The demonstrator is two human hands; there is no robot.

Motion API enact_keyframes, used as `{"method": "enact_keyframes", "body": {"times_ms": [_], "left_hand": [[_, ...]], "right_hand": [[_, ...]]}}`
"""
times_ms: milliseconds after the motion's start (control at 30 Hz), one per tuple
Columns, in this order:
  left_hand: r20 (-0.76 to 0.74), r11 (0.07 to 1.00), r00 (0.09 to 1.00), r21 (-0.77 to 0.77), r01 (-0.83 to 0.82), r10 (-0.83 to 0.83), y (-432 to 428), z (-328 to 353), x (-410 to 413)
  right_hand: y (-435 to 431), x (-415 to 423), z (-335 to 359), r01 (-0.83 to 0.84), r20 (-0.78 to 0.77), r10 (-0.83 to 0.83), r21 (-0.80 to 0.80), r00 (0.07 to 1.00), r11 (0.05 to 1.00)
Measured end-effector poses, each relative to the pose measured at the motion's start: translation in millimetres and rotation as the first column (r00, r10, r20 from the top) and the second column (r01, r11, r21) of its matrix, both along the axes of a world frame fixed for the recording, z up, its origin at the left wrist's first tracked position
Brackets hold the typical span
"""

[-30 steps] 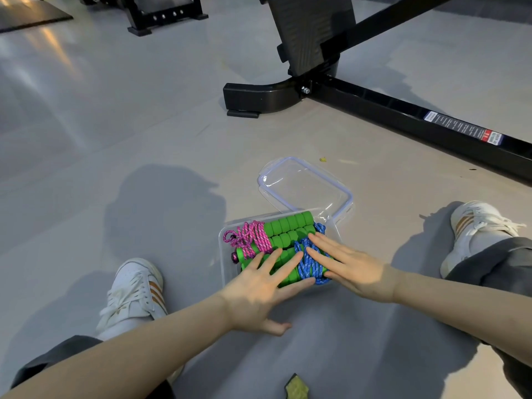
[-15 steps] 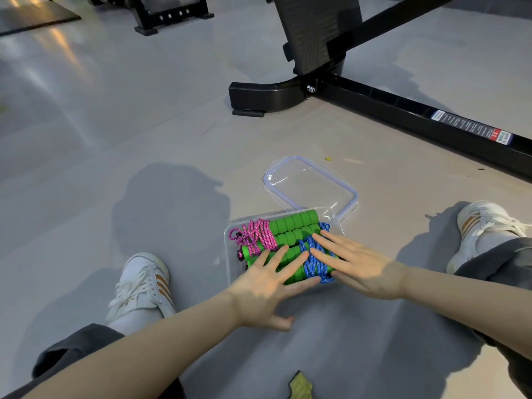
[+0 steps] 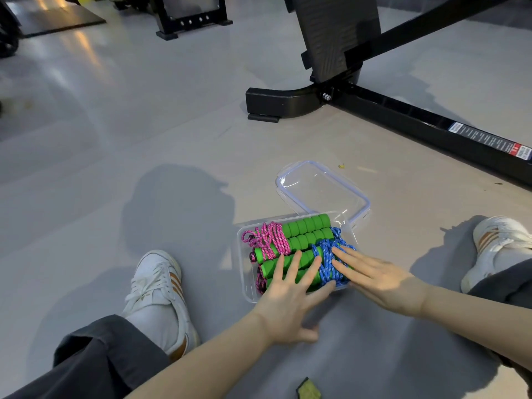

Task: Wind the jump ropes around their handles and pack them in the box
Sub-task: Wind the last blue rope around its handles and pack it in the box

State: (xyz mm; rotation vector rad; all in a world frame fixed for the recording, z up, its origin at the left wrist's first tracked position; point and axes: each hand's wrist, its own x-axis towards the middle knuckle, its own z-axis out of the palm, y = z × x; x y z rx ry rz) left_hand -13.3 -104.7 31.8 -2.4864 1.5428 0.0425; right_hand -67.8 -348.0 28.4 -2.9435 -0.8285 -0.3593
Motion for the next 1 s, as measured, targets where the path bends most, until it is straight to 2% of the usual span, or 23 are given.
{"method": "enact_keyframes", "body": {"times_ms": [133,233,367,433,567,900,1000], "left_hand": [[-0.018,1.0,1.0,-0.01,0.016,-0.016,5.2,-0.6,3.2],[0.031,0.998,0.998,-0.012,0.054,-0.054,6.5,-2.1,8.2],[0.09,0.979,0.987,-0.143,0.146,-0.134,9.4,-4.4,20.0],[0.123,0.958,0.978,-0.212,0.193,-0.17,13.0,-5.7,24.1],[0.137,0.944,0.971,-0.24,0.226,-0.197,14.4,-8.7,26.8],[0.065,0.913,0.968,-0.323,0.251,-0.243,2.9,-10.4,36.1],[0.093,0.91,0.966,-0.326,0.257,-0.24,-14.9,-0.7,34.4]], "right_hand": [[-5.4,-3.4,-5.4,-0.021,-0.038,0.016,-0.151,0.999,0.988],[-0.2,-7.2,-9.3,0.002,0.018,0.0,-0.119,1.0,0.993],[4.1,-5.2,-9.6,-0.04,0.112,0.05,-0.093,0.992,0.995],[-0.6,-2.5,-12.9,-0.071,0.1,0.082,-0.103,0.992,0.992],[-9.7,3.1,-9.0,-0.14,0.072,0.152,-0.148,0.986,0.979],[0.8,-3.7,-19.7,-0.046,0.052,0.053,-0.124,0.997,0.991],[3.0,-4.8,-15.3,-0.051,0.071,0.057,-0.089,0.996,0.995]]}}
